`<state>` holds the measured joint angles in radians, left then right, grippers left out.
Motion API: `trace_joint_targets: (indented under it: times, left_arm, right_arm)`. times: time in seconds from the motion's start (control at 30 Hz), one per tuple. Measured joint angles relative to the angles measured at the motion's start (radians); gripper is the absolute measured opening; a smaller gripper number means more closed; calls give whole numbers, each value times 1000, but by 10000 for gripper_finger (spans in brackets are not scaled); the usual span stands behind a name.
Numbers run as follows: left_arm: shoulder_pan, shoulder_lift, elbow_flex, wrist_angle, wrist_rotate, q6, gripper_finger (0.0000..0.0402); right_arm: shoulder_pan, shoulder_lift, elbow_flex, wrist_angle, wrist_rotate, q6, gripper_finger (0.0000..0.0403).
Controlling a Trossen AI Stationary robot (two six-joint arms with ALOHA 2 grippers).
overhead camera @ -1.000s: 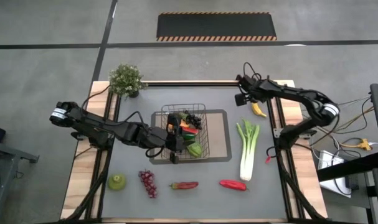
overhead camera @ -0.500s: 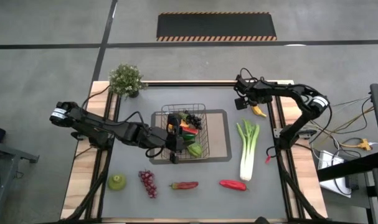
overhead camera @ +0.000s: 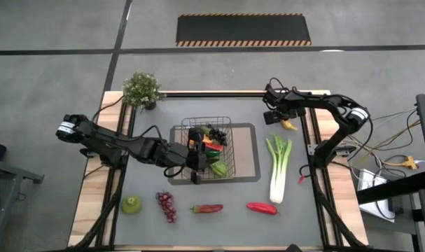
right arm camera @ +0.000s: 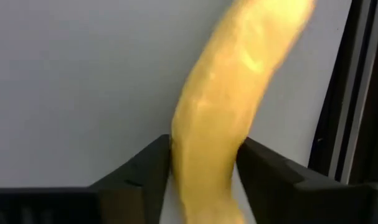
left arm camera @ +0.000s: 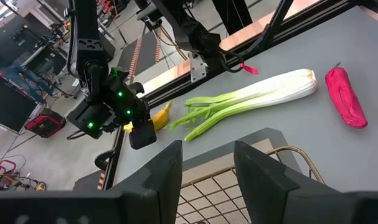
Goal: Build produce basket
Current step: Put the yellow banana into the wire basket
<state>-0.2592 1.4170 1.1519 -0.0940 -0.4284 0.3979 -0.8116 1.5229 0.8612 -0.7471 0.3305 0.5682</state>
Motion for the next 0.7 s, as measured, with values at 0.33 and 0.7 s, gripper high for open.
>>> trace_joint_targets:
  times: [0.33, 0.7]
  left_arm:
    - [0, 1, 0, 6, 0, -29, 128]
    - [1, 2, 0, 18, 0, -107, 128]
  right_arm:
    - [18, -95, 0, -5, 1, -69, 99]
    - [274, -450, -6, 83, 1, -187, 108]
